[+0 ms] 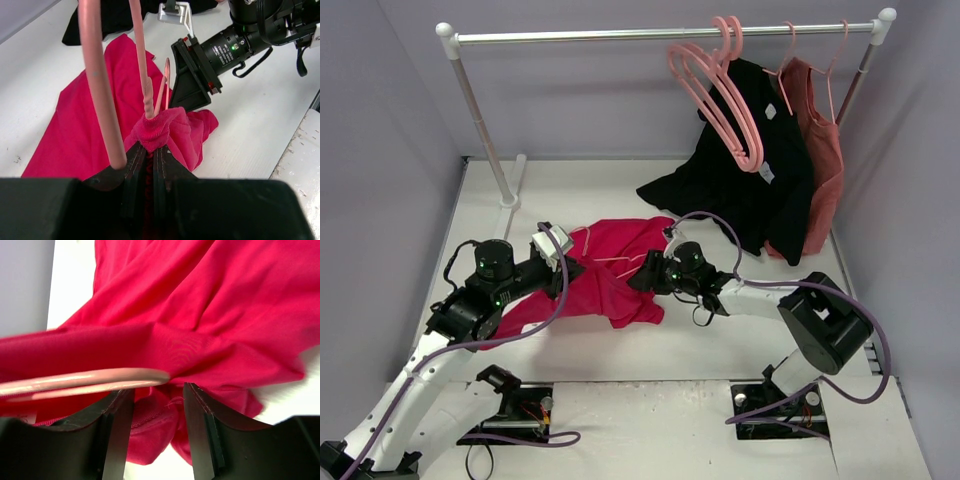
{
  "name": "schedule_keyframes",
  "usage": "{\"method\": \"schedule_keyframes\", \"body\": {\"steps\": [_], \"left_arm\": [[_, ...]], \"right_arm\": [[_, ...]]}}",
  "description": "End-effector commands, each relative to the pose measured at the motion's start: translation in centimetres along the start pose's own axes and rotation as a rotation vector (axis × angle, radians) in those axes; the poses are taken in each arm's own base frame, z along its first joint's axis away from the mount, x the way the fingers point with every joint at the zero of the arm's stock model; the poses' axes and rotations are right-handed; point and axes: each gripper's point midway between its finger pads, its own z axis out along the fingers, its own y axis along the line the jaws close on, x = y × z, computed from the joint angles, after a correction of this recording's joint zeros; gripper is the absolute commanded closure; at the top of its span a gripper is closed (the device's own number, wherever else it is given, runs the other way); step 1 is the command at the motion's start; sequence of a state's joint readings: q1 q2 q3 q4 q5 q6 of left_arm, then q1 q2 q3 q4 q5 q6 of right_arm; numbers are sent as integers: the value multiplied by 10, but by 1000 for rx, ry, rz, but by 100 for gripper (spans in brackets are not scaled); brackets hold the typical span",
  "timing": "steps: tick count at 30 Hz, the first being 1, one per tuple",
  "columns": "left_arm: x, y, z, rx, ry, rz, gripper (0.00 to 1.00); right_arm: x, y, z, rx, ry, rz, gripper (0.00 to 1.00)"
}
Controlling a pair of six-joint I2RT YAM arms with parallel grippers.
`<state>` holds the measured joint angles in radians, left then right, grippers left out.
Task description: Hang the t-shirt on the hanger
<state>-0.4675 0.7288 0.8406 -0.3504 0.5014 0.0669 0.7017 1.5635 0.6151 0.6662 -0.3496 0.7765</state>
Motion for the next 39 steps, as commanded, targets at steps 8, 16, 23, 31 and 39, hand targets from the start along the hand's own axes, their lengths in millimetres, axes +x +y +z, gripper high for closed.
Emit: {"method": "schedule_keyframes", "body": {"steps": [8, 16, 23, 31, 39], "left_arm": [[-32, -1, 0, 13, -110, 35, 100], [-38, -9, -5, 49, -117, 35, 100], [-35, -22, -5, 122, -101, 16, 100], [-42, -29, -10, 153, -122, 15, 100], [-46, -33, -10, 181, -143, 13, 100]], "right_arm": [[7, 37, -12, -164, 74, -111, 74], [-16, 10, -26, 36, -8, -258, 100], [-75, -13, -58, 225, -180, -370, 100], [-107, -27, -73, 293, -248, -404, 100], [-119, -12, -82, 246, -307, -472, 100]]}}
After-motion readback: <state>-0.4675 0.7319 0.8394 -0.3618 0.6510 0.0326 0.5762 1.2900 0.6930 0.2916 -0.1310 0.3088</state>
